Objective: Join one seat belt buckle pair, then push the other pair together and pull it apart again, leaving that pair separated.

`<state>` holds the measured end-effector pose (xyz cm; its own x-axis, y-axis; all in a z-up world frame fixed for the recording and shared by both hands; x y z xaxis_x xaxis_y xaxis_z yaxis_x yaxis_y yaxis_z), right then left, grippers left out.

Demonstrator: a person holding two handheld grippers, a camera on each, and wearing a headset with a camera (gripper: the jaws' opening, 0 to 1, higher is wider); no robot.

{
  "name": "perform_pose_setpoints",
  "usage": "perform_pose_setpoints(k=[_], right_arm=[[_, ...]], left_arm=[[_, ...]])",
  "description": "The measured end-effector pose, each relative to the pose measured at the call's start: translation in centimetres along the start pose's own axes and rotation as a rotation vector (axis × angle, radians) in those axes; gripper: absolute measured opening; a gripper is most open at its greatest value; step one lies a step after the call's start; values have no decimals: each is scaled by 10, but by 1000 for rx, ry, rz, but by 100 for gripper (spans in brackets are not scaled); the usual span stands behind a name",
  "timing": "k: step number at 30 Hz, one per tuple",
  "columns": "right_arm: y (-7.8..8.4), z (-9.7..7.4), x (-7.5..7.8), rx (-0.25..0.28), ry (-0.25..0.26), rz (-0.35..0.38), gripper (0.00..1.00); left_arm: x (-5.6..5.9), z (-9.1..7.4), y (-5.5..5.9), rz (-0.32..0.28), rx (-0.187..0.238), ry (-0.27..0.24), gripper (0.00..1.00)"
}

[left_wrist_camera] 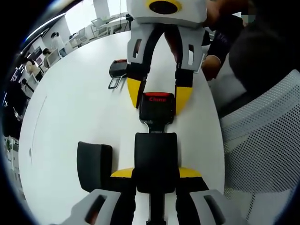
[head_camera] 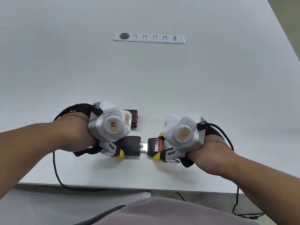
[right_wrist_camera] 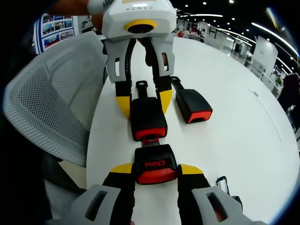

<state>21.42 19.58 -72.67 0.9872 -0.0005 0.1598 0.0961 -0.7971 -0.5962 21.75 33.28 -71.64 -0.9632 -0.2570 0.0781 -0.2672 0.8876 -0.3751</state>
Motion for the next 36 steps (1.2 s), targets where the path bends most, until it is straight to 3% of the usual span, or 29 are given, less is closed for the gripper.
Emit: perform_pose_setpoints(k=[8,9,17,36], right_arm=[[-9,6,3,-2,-14,-14,30],[-7,6,4,-28,-9,-12,30],[-7,9,3,-7,-16,9,31],[-8,9,2,-12,-19,-7,33]], left_arm=[[0,-1,-1,3,-1,0,32],[0,-1,-1,4,-2,-2,32],[6,-5,-2,-8,6,-5,33],[-2,0,2,-27,7,-7,33]])
Point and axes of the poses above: the centre of the closed fingertips' face, and the gripper's own axes: z roughly forward along the fingers, x roughly to its right, y roughly out of its underside, the point moved 7 cm from there along -z, roughly backward along the fingers, and after that the axes turned 13 degrees about -z, right-handed, at the moved point
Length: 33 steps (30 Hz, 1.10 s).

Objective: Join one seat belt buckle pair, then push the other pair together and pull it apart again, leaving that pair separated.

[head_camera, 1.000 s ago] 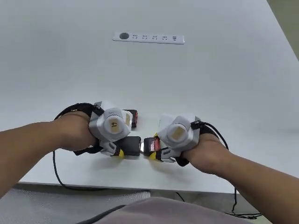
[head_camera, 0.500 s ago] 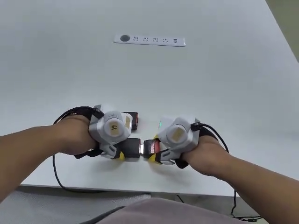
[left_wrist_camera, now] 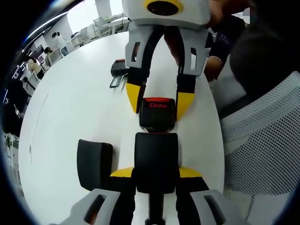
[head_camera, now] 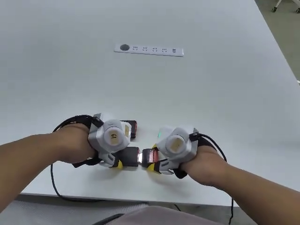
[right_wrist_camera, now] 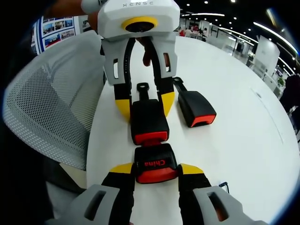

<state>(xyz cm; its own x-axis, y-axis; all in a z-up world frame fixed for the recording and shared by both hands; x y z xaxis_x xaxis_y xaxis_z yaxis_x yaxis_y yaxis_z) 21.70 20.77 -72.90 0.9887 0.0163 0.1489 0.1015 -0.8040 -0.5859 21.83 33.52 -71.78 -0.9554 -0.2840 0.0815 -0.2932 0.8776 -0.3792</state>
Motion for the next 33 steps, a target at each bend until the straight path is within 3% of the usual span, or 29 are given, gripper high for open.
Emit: perform_pose_setpoints(k=[23,33], right_arm=[[4,-5,0,3,-15,-4,32],[1,-8,-2,-11,-14,-8,33]], left_arm=[[-2,0,7,-28,51,-2,33],[0,-2,4,-38,62,-7,34]])
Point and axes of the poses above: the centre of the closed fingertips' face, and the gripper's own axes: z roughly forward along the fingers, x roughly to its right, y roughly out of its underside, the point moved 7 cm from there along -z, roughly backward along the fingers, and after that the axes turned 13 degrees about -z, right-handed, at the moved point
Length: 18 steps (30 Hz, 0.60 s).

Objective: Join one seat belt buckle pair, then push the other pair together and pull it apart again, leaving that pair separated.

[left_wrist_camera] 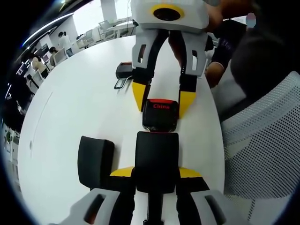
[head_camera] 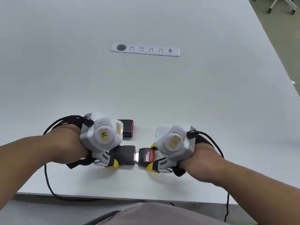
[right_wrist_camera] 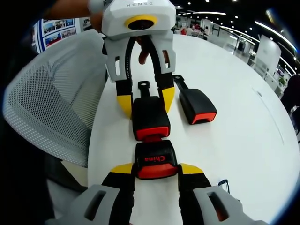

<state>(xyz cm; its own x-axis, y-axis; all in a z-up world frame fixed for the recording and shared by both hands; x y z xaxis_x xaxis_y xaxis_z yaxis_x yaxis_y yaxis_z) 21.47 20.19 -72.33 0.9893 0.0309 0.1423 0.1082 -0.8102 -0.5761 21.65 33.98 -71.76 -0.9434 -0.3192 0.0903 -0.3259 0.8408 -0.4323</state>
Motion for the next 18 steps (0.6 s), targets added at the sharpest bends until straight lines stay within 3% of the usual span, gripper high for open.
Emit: perform_pose_setpoints(k=[7,11,18], right_arm=[[2,-2,0,6,21,7,35],[1,-4,0,20,16,17,43],[-2,-17,4,43,21,37,41]], left_arm=[[2,-2,2,-50,29,1,35],[3,-2,4,-29,-1,-13,36],[10,-9,3,9,-29,-32,46]])
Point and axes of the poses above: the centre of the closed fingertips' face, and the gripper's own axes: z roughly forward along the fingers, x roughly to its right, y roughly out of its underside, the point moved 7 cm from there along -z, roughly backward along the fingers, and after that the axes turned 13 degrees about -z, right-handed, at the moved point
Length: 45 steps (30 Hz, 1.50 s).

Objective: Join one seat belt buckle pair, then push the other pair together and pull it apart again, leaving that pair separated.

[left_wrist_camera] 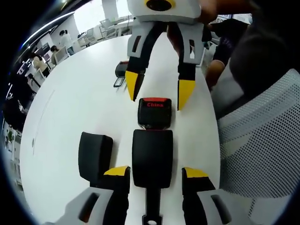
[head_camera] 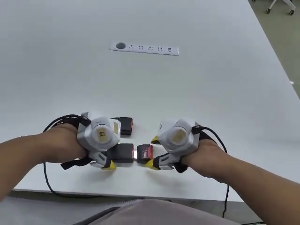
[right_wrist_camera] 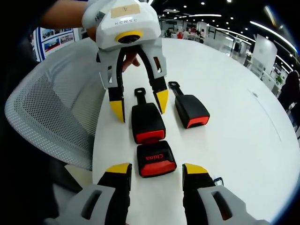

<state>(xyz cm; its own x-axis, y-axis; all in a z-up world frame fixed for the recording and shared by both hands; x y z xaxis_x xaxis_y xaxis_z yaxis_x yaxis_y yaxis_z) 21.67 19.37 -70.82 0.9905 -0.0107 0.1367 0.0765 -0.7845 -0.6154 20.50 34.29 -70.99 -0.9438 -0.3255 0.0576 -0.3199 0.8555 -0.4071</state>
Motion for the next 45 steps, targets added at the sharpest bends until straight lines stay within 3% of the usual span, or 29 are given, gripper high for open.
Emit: perform_pose_setpoints(k=[6,10,14,17,20,24,29,32,36,40,45], right_arm=[[2,-9,4,1,10,9,39],[9,-11,10,-8,17,8,37],[17,-19,17,-19,30,21,36],[20,-24,18,-23,40,26,36],[23,-30,22,-23,52,31,36],[29,-33,30,-36,68,32,36],[41,-40,43,-52,86,36,36],[51,-45,52,-70,105,40,37],[67,-53,61,-105,121,50,36],[73,-59,67,-116,134,39,36],[80,-56,68,-131,117,35,35]], left_arm=[[-11,-8,-5,4,19,-19,49],[-25,-15,-11,-34,44,-38,53],[-31,-17,-10,-51,49,-29,54],[-36,-23,-16,-89,93,-23,53],[-37,-30,-22,-99,106,-22,52],[-52,-29,-21,-93,95,-36,52],[-64,-27,-23,-86,96,-56,52],[-73,-17,-19,-88,72,-58,53],[-79,-15,-22,-76,55,-62,53],[-84,-13,-24,-88,59,-74,52],[-87,-10,-23,-66,28,-63,51]])
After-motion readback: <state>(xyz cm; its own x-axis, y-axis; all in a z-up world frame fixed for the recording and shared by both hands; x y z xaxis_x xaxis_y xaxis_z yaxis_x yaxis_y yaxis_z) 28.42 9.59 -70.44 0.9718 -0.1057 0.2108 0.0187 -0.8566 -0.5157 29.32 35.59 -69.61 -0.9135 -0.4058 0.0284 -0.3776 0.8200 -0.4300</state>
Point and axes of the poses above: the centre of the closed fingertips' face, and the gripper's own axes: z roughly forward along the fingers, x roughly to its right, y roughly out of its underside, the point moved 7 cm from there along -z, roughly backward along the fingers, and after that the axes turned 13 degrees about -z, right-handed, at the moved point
